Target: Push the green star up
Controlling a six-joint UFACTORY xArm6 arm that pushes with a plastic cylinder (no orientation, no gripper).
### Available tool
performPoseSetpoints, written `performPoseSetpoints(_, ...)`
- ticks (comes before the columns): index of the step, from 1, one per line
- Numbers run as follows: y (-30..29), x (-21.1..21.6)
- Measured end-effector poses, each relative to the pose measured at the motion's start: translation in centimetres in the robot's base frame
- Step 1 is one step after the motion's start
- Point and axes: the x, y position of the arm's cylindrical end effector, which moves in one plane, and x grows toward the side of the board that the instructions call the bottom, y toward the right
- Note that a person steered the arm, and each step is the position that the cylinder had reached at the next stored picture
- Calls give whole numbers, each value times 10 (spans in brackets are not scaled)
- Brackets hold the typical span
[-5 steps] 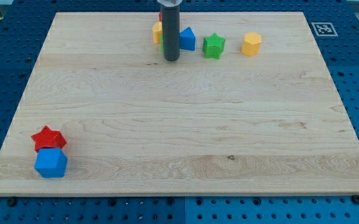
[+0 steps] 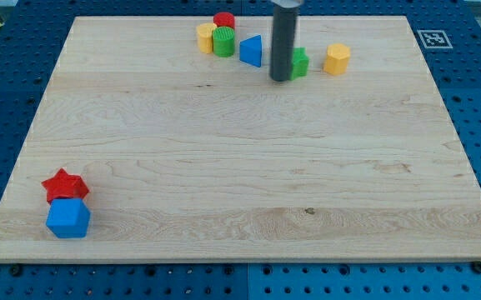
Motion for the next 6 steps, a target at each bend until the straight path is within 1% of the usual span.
performPoseSetpoints(1, 28, 0)
performPoseSetpoints(3, 35, -11)
performPoseSetpoints(5, 35, -60)
performPoseSetpoints(6, 35, -70)
